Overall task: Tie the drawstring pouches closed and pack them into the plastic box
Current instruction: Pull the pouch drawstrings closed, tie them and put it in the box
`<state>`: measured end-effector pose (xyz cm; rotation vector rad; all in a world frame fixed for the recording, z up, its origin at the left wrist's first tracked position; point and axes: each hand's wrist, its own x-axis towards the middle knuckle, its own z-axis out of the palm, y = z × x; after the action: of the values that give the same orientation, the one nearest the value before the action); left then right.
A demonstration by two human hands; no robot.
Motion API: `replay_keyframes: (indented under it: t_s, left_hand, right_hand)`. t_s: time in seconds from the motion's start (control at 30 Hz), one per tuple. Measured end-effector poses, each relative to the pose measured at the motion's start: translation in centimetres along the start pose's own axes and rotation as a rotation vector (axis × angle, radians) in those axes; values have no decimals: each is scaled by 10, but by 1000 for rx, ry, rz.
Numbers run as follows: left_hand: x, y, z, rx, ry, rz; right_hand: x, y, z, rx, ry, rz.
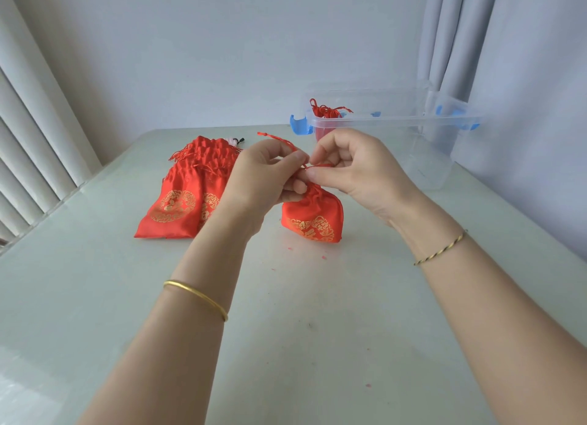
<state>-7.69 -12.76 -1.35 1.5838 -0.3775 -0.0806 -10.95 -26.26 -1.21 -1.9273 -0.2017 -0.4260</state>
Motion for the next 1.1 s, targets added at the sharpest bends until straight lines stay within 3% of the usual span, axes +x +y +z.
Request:
replay_keyframes:
  t_s: [0.33,0.43,0.6,0.77,0.9,1.1]
  left_hand:
    - [3,0,-1,79,97,48]
    - [4,0,-1,68,142,77]
    - [5,8,-13,155,352,167]
    - [-5,17,-4,548,131,407]
    - [-3,9,3,698,148,433]
    - [1,5,1,730,135,426]
  right_hand:
    - [0,1,7,-485,90,-265]
    - [1,3,7,-517,113,-242]
    - [4,9,-1,-133,178,80]
    - [7,14,1,256,208,352]
    - [7,10,-1,480,136,425]
    - [7,9,-2,626,23,439]
